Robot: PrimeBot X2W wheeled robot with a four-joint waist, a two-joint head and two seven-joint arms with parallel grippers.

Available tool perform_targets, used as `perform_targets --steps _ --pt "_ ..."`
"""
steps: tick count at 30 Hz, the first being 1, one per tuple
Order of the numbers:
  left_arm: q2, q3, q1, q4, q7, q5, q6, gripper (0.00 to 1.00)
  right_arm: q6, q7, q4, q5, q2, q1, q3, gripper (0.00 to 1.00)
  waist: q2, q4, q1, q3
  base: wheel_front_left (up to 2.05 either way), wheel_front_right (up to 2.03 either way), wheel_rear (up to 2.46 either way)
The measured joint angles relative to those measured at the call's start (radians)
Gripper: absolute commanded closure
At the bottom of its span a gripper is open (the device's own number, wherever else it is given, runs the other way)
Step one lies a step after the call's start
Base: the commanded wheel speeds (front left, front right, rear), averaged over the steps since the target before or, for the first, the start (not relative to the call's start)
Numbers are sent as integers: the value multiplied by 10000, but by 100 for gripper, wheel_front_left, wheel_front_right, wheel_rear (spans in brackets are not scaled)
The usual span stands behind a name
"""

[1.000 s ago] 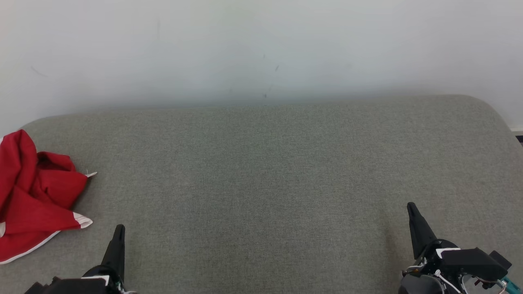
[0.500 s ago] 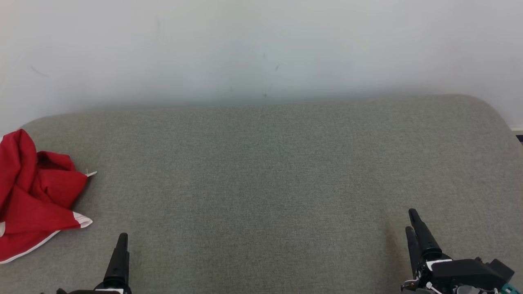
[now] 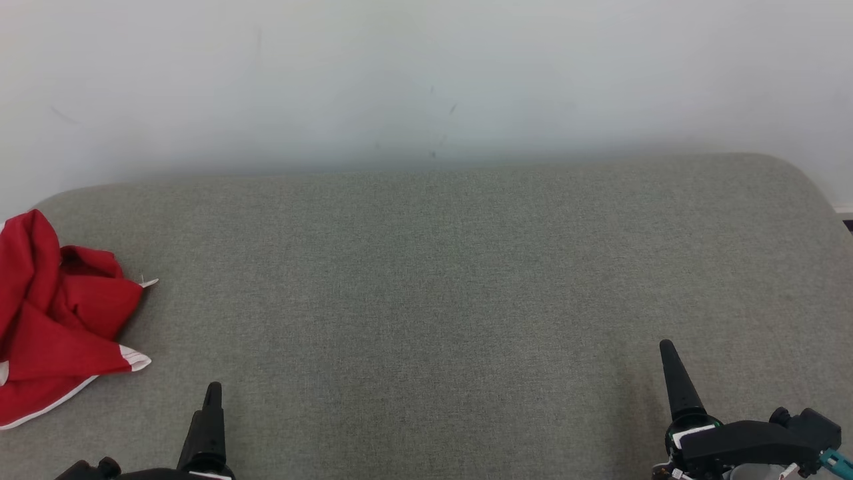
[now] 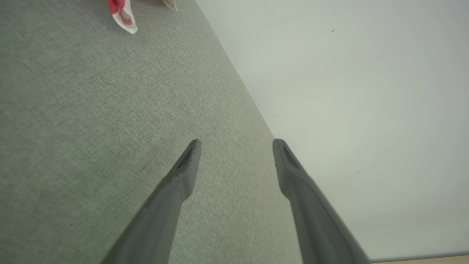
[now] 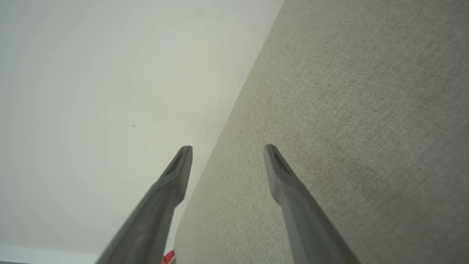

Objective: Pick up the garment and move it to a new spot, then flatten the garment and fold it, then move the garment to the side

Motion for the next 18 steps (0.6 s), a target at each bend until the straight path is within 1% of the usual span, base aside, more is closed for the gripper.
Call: perform_targets --steps 2,3,4,8,18 --pt "2 -35 8 2 -75 336 46 0 0 -79 0 -355 -6 12 27 0 0 1 0 -1 0 0 0" --pt "2 -35 8 2 -75 336 46 0 0 -79 0 -355 -6 12 27 0 0 1 0 -1 0 0 0" --pt "8 -82 18 -2 -140 731 92 0 0 -157 -2 -686 -17 21 67 0 0 1 0 0 0 0 0" --pt "19 -150 46 -42 -303 1375 222 0 0 -284 -10 -1310 -36 77 125 0 0 3 0 6 0 0 0" --pt "40 -232 174 -217 -617 2679 410 0 0 -616 -8 -2474 -50 103 236 0 0 -10 0 4 0 0 0"
